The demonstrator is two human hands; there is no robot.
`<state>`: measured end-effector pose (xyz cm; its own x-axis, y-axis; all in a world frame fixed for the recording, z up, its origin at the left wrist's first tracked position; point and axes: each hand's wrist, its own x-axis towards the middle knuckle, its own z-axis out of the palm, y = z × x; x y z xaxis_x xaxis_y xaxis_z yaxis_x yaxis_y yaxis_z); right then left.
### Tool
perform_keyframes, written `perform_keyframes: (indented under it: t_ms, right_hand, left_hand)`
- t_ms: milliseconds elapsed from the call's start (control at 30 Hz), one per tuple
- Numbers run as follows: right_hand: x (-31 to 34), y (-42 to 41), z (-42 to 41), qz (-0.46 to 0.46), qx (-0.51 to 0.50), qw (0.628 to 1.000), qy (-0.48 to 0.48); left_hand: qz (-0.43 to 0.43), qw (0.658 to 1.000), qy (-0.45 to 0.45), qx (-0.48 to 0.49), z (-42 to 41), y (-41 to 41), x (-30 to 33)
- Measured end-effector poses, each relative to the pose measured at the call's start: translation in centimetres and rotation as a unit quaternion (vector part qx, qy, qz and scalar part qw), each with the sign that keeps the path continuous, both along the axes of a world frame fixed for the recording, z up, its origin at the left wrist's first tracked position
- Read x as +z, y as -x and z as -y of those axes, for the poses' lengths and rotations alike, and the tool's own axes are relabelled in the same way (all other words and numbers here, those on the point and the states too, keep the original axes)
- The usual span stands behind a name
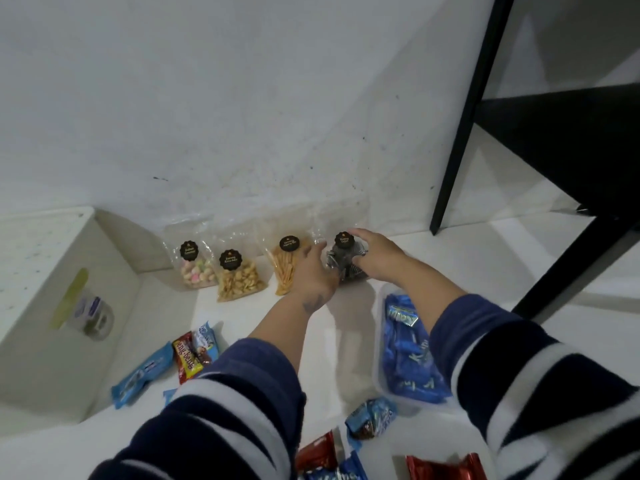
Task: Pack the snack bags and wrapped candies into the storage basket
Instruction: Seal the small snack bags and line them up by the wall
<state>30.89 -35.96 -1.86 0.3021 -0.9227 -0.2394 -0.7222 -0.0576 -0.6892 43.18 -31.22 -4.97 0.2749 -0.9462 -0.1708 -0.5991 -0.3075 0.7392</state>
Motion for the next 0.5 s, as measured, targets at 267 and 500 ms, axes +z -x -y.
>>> perform_keyframes:
  t_ms: [267,500]
  right_hand:
    - [5.8,-3.3,-5.0,-0.148,0.132,0.980,0.007]
    - [12.7,-11.7,-10.9,-0.205,0.183,0.960,0.052]
  left_hand:
    - [0.106,0.990,-0.045,-0.078,-5.5,-6.7,6.5]
    - [0.103,0.993,-0.039,-0.029,-11.6,-15.9,13.4]
